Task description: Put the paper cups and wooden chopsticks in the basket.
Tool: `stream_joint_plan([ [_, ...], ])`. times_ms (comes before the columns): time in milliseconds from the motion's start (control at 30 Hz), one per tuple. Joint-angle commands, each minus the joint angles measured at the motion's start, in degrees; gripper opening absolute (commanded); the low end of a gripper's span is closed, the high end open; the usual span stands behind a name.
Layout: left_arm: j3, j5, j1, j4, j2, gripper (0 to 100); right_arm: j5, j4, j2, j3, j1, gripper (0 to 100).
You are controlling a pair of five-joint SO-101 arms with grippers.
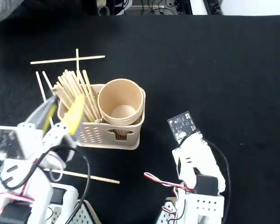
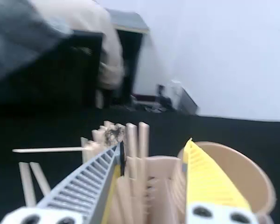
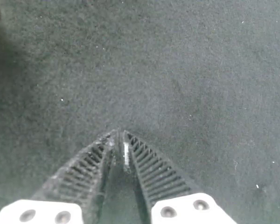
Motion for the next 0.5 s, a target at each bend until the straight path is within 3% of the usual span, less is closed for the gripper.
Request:
stream_joint_plan([
  [0,-5.2,-2.1,-9.3,4.2,-0.2,22,0.4,0.2,-4.0,-0.1,0.6,1.3],
  [200,-2.6,-2.5,-27.2,5.3,8.4,22,0.4,0.2,-4.0,-0.1,0.6,1.3],
  [333,-2.8,-1.1,-32.4,2.4,25.4,22,0.4,0.2,-4.0,-0.1,0.6,1.3],
  [467,-6.8,5.8,-34.4,-2.9,43.6,22,0.4,0.2,-4.0,-0.1,0.6,1.3],
])
